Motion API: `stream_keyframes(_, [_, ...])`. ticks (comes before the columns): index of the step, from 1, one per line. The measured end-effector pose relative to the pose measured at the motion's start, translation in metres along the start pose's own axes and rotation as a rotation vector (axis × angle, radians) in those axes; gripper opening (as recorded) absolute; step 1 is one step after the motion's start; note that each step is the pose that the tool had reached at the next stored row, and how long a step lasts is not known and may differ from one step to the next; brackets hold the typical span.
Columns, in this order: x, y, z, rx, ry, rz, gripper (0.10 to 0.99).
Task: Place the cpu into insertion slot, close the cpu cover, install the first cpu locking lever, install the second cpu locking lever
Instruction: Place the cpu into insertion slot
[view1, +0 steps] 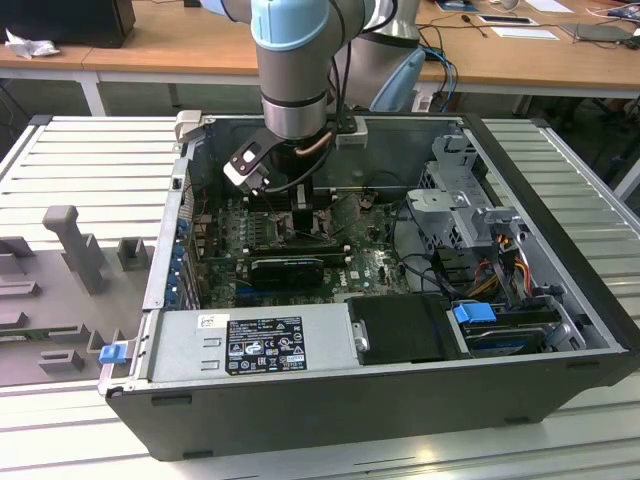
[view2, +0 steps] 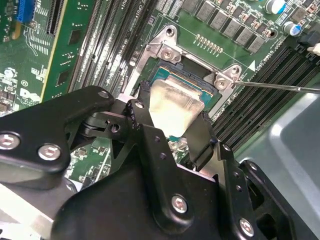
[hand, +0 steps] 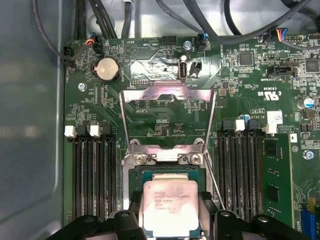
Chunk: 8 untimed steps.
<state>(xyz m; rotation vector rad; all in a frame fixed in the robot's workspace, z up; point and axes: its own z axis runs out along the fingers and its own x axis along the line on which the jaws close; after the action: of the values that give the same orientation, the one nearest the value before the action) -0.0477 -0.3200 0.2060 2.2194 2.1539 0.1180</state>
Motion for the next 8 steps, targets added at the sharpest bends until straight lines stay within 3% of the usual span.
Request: stream_keyframes(8, [0.0003, -0.0004, 0.0037, 0.002, -0.0003, 0.000, 0.529])
